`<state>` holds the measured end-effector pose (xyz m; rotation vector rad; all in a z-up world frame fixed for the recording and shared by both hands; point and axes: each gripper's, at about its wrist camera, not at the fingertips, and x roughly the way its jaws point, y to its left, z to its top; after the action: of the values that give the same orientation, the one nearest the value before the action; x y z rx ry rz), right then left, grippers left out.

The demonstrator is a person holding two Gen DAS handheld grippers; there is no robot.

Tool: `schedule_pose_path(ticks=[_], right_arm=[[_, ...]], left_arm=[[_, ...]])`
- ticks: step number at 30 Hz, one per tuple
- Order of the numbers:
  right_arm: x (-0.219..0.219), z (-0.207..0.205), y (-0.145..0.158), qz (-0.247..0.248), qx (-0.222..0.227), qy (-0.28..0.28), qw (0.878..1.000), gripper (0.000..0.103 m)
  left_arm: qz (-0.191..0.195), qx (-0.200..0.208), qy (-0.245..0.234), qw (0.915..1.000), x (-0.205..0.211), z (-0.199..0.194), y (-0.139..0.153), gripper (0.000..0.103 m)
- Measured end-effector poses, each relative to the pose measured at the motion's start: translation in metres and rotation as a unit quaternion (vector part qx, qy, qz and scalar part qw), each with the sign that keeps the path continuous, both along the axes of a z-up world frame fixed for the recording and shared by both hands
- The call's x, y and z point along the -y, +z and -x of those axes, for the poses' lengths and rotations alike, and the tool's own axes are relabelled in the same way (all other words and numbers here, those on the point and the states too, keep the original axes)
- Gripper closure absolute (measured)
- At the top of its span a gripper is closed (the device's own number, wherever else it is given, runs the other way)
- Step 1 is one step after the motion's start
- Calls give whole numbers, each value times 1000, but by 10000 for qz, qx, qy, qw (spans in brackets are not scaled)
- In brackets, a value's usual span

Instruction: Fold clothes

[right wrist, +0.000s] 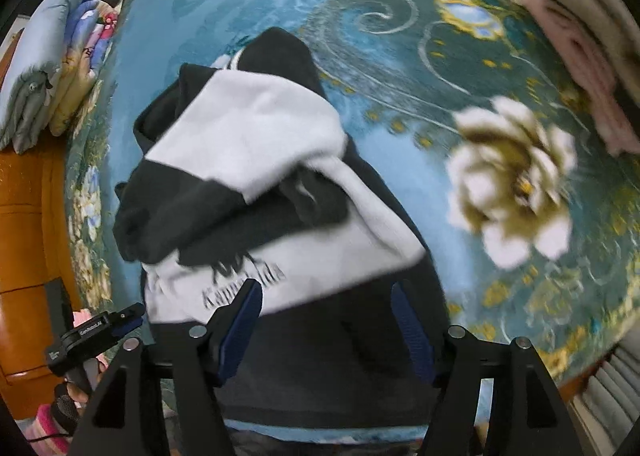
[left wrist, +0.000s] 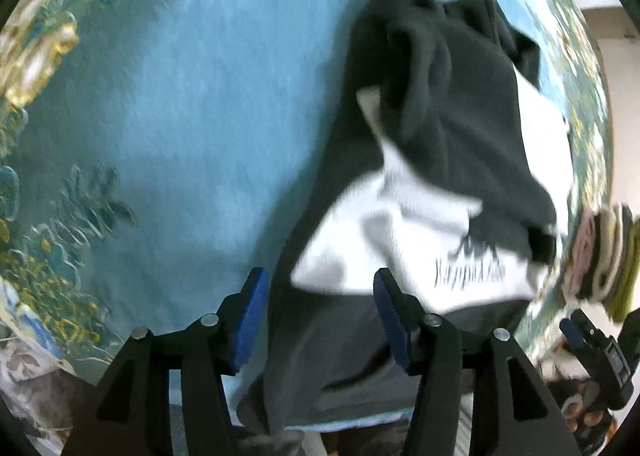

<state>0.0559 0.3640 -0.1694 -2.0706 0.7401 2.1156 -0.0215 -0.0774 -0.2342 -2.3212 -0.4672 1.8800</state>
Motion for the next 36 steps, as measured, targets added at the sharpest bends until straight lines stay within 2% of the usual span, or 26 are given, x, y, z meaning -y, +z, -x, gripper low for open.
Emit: schedule_pose_path(ticks=[3,7,15,20,24,26,28,30,32,35,36], right_arm=[[-1,-25,1,-23,53,-36,10000,28],[-6,-58,-3,-23,143,-68,9999,27],[-38,-98,-61,163,457,50,9988,28],[-53,-115,-92,264,471,-8,9985,29],[-61,-120,-108,515,388,-186,9977,40],[-59,-120,-110,571,314,-160,9977,41],[-56,-121,-111,670,236,-122,9974,47],[-51,-124,-113,847,246,-57,9961,59],[-47,-133,-116,946,310,3,9950,64],[-47,-144,-117,1054,373,-65,9937,72],[-47,-146,-117,1059,401,-47,9936,76]], left_arm=[[-26,15,-334,9994,1,-16,-2,38],[-18,30,-326,9995,5,-39,-5,37],[123,-44,-109,9999,20,-76,-29,37],[-124,-138,-190,9996,27,-81,-38,37],[-300,-208,-410,9985,21,-81,-41,38],[-350,-214,-383,9984,21,-79,-43,39],[-422,-247,-409,9980,23,-77,-43,39],[-469,-267,-542,9971,22,-79,-43,40],[-492,-284,-614,9965,23,-79,-42,40],[-443,-330,-761,9956,24,-77,-41,43],[-366,-367,-889,9947,23,-76,-40,51]])
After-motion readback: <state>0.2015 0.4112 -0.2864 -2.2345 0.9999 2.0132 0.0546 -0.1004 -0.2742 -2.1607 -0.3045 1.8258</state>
